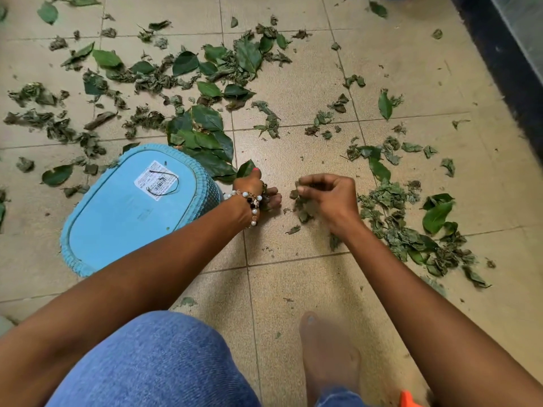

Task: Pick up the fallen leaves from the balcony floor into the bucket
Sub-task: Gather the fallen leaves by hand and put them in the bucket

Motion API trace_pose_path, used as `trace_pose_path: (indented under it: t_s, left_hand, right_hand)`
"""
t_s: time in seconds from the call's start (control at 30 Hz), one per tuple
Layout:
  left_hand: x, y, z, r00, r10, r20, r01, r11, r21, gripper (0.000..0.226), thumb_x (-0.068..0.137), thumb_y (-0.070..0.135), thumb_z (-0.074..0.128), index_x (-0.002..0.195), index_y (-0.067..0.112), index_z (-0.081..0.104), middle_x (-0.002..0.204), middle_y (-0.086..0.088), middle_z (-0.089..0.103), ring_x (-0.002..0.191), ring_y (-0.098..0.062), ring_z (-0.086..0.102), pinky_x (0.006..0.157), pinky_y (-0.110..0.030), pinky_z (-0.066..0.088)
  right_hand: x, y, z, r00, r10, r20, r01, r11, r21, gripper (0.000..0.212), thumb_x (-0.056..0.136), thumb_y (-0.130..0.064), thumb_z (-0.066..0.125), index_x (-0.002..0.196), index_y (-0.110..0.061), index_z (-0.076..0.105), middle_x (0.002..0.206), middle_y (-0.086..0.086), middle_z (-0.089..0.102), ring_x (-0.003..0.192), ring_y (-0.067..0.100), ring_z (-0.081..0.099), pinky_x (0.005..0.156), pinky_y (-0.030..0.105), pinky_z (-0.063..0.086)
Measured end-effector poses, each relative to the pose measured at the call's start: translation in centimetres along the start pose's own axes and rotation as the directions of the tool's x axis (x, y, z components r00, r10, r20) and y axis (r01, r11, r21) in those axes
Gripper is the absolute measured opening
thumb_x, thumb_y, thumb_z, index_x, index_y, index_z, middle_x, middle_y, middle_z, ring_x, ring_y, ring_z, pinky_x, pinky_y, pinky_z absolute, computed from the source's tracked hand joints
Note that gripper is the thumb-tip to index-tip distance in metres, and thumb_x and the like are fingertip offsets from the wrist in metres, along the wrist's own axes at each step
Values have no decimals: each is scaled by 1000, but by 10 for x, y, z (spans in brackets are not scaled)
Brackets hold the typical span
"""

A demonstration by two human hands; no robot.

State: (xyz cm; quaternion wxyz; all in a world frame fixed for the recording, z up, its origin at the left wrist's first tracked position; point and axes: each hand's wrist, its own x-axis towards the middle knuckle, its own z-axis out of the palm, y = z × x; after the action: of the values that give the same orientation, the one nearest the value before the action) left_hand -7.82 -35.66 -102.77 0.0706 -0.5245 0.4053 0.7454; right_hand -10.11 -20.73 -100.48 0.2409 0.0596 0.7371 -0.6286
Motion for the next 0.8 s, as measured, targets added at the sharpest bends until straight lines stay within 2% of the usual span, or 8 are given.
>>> trace_pose_path:
  t_s: [0.1,0.23,0.37,0.47,0.53,0.63,0.7,0.8]
  left_hand:
    - [-9,-4,10,988,-99,119,98,995,14,42,102,39,43,119,1,41,96,-24,65,72,-33,66,62,-47,57]
    - [-11,-8,23,978,-116,174,123,992,-26,43,102,41,39,100,2,56,85,-14,64,48,-21,64,42,-33,55]
    - [-2,-12,26,992,-79,100,85,995,-57,33,99,35,52,97,2,56,84,-13,65,55,-24,62,44,-25,51]
    - [2,-8,23,997,-21,79,23,1000,-18,35,98,33,55,80,4,54,57,-8,61,39,-16,54,37,-18,41]
    - [3,-3,19,997,9,72,-10,1000,5,38,98,32,55,68,11,43,41,1,41,26,-8,35,31,-11,26]
    - [11,0,12,999,15,40,-15,1000,1,38,98,35,55,70,14,40,36,5,34,24,-6,29,31,-8,22]
    - [15,-2,10,999,-7,37,7,1000,-7,37,98,37,54,72,14,41,41,4,34,24,-6,27,31,-8,21]
    - [16,-2,10,998,-34,58,35,999,-11,38,97,39,54,71,14,43,44,4,34,25,-6,28,32,-8,22]
  right_hand:
    - [1,-10,3,996,-10,86,-3,990,141,19,73,13,72,87,0,71,84,9,75,79,18,72,71,27,59]
    - [-9,2,19,973,-194,127,217,954,-205,22,78,2,74,97,-8,74,95,5,74,92,17,70,89,36,56]
    - [-5,8,4,874,-342,346,486,631,-604,29,86,-19,70,115,-18,71,125,3,64,120,17,53,105,38,39]
    - [-5,5,-9,923,-282,262,361,872,-330,25,92,-24,64,115,-17,70,125,-3,65,120,13,55,104,44,44]
    - [-1,9,-13,942,-264,206,325,873,-363,32,95,-26,58,126,-17,62,132,1,61,122,21,56,103,50,45]
    - [1,29,-13,901,-40,432,397,482,-782,70,92,-45,56,152,-24,26,161,7,15,147,29,11,119,52,11]
    - [-2,45,-10,840,25,543,523,236,-819,81,91,-49,55,155,-24,12,162,6,-7,148,28,-9,120,47,0]
    - [-10,55,-13,799,-103,592,600,192,-776,55,100,-29,48,151,-22,30,162,1,13,149,21,8,118,33,12]
